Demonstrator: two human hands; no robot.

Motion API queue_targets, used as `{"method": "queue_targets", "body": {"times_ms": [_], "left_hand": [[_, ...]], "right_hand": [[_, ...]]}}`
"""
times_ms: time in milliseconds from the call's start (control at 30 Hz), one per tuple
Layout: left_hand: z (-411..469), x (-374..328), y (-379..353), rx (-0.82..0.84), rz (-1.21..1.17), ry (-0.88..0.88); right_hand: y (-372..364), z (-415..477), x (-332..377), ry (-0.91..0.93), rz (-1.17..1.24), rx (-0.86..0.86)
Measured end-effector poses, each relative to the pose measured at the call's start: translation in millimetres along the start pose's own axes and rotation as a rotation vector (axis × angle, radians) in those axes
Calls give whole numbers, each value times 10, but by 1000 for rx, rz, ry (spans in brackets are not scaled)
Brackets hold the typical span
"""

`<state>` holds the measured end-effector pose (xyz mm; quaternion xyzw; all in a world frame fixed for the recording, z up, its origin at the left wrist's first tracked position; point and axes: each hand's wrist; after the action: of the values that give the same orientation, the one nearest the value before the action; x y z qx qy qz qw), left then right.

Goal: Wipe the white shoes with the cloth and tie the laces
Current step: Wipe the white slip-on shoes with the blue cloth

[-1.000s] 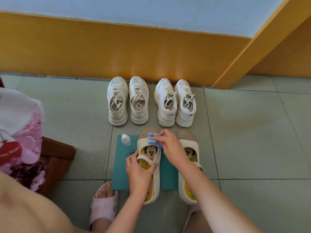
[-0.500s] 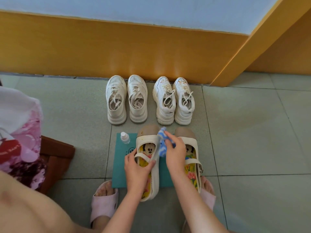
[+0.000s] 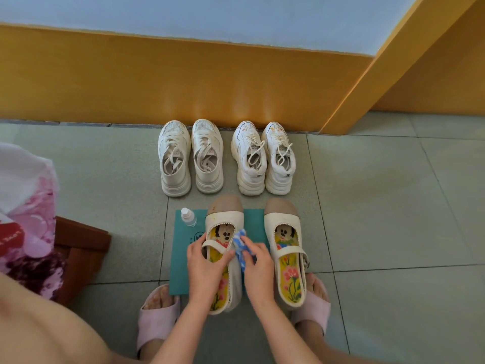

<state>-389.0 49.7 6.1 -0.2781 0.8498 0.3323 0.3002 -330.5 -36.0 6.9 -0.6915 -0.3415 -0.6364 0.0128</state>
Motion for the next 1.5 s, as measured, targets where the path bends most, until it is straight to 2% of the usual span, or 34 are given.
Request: {"method": "queue_targets", "body": {"times_ms": [200,467,733,833,967,1033,1100,1200,1367,1433,1500], "left_hand": [[-28,6,-29,18,-8,23],[-38,-31,-49,-17,-17,32],[-38,-37,-56,-26,-4,59],[-36,-57,-45,-5,18,84],[-82,-92,-5,-20,66,98],[-206,-162,33,-137,43,26],[-377,-299,72,-182,-87,-98],[-568,-577,149,-13,-344,-100],[-625,-890,323,454,-560,200],[-572,-883,384,492,-598,224],[-495,-844,451,458,-654,226]], "right_hand": [[8,-370,-64,-67,-23,5],[102,-723,-67,-201,61,51],[102,-1045,-80,-380,295,71],[265,-1003,77,-357,397,10],[508,-739,356,-201,425,-90],[588,-575,488,-142,455,-139],[627,-417,595,-125,493,-153],[597,-232,700,-129,520,-175],[428,-65,906,-88,539,-157],[377,-36,965,-15,433,-125],[356,-25,1014,62,302,-24]]}}
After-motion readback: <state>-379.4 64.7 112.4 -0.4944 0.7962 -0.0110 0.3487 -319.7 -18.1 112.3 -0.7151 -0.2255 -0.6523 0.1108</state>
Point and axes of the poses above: each hand's wrist, its own z-axis towards the middle knuckle, its own y-axis out of the back of the hand, x = y × z, and after that the axes turned 11 degrees about y, right-handed
